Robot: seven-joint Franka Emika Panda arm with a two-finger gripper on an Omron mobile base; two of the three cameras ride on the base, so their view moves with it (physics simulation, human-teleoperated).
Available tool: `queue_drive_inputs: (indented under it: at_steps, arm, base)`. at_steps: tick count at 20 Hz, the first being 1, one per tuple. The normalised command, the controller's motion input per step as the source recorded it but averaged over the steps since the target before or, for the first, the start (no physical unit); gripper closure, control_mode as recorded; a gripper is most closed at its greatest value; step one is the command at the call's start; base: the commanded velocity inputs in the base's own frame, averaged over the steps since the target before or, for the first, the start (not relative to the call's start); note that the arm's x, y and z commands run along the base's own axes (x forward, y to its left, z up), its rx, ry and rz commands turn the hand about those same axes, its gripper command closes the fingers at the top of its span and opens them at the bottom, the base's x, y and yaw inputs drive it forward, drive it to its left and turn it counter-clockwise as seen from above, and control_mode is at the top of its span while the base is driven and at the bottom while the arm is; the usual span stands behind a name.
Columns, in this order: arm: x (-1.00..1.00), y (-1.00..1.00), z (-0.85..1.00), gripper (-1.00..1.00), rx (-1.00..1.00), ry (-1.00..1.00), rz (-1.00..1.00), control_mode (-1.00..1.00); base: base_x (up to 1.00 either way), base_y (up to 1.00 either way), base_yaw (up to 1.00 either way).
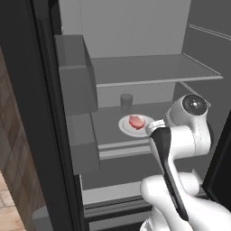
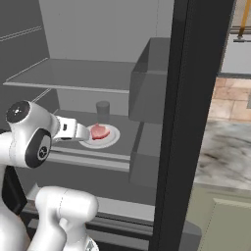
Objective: Retrieve the steak from the fridge and place it on the saucepan with marinade on the stove.
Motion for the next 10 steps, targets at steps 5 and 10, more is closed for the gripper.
queue_drive_inputs:
  at_steps: [5,10]
  arm:
    - [0.24,0.00,-0.02,-1.00,0.00,-0.01,-0.05,-1.00]
    - [0.35,0.00,-0.23,-1.00,0.00,-0.03,-0.03,-1.00]
  base:
    - [0.00,0.00,0.00]
    - [0.00,0.00,0.00]
